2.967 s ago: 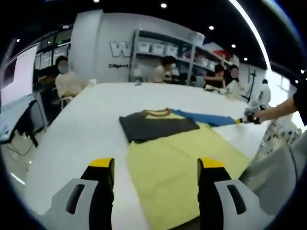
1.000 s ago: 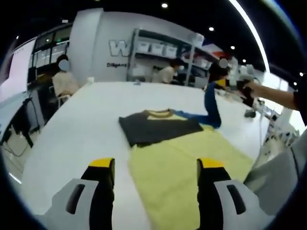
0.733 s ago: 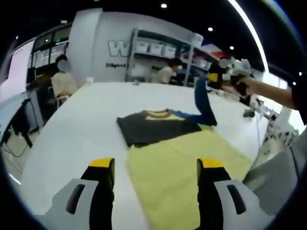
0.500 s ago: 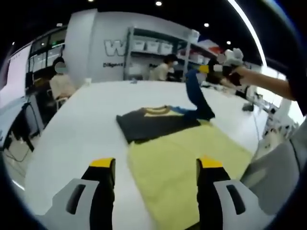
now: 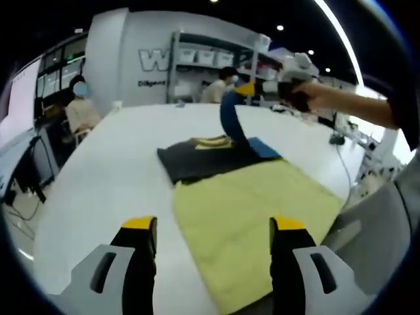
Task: Fold the garment on the visible template until the final outline fits inside the template.
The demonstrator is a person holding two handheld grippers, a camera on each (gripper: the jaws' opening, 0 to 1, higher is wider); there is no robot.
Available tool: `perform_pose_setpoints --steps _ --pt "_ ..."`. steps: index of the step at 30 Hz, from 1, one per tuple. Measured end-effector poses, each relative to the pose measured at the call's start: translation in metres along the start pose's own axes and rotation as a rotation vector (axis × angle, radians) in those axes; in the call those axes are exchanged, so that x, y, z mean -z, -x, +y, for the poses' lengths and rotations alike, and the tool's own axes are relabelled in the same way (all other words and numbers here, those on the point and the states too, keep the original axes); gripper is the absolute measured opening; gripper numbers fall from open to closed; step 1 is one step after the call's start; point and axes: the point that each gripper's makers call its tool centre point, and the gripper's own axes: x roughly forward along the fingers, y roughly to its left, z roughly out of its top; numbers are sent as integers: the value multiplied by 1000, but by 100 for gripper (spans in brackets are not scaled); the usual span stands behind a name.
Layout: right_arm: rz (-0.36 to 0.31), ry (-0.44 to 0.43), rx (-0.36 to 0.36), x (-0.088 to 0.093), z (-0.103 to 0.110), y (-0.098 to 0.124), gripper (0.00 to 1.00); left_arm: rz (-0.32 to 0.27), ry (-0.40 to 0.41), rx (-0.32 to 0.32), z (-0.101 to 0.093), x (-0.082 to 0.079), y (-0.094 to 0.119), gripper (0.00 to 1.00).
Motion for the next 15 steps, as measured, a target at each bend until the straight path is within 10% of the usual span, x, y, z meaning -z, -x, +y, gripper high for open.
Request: perform_pose_setpoints --steps 15 --pt "140 -11 2 56 15 -45 0 48 21 -15 6 15 -7 64"
